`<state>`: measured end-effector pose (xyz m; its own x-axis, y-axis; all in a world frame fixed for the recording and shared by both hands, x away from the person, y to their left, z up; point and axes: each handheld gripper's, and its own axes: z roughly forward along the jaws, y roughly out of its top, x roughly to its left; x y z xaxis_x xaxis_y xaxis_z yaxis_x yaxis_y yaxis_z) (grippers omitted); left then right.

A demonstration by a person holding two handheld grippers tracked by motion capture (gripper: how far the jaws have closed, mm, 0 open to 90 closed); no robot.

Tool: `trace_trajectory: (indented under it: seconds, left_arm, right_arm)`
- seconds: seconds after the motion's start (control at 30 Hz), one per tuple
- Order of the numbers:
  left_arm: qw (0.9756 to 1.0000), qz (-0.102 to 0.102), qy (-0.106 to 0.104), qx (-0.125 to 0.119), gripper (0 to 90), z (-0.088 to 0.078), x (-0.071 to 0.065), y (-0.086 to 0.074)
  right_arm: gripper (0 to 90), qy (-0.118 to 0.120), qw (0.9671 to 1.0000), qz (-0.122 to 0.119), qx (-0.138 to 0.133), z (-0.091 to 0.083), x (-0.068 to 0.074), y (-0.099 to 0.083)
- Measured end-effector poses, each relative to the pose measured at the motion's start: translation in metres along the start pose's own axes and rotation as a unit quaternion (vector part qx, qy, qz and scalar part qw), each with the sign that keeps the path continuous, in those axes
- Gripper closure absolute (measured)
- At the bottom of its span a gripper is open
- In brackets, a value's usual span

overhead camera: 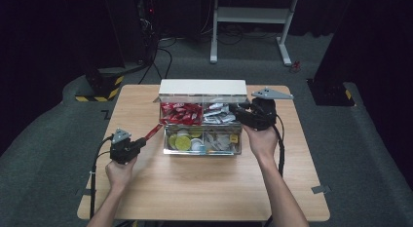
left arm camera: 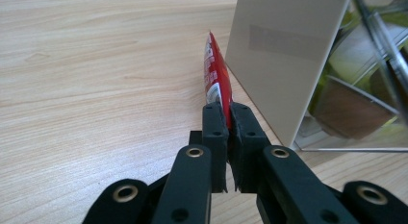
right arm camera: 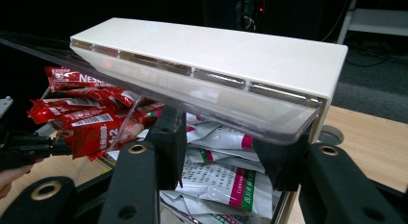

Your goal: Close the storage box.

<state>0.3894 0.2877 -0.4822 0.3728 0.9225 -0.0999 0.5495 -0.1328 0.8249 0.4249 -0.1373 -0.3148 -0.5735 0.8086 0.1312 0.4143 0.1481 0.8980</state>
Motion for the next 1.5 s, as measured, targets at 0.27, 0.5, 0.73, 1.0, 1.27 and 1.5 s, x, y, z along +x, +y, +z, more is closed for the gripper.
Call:
trace_trajectory:
  seconds: [0.27, 0.5, 0.73, 1.0, 1.27, 1.5]
  left_arm:
    - [0.9999, -0.004, -0.004, 0.014, 85.0, 0.008, 0.0, -0.005]
    - [0.9997, -0.012, 0.002, 0.019, 83.1, 0.009, 0.001, -0.009]
    - [0.9997, -0.013, -0.009, 0.021, 79.8, 0.012, 0.0, -0.012]
    - [0.9996, -0.014, -0.01, 0.02, 72.1, 0.009, 0.001, -0.012]
    - [0.9994, -0.028, -0.004, 0.018, 59.0, 0.0, 0.012, -0.013]
    - [0.9978, -0.057, 0.022, 0.024, 53.1, -0.005, 0.026, -0.027]
  right_arm:
    - [55.9, 0.001, 1.0, -0.002, 0.001, -0.001, 0.0, 0.0]
    - [55.8, 0.0, 1.0, -0.003, 0.002, -0.002, 0.0, 0.001]
    - [55.8, -0.001, 1.0, -0.005, 0.002, -0.003, 0.001, 0.001]
    - [55.9, -0.006, 0.9999, -0.012, 0.003, -0.005, 0.003, 0.001]
    - [55.9, -0.002, 0.9999, -0.011, 0.0, -0.005, 0.002, 0.001]
    - [55.8, 0.001, 1.0, -0.007, -0.001, -0.006, 0.001, 0.0]
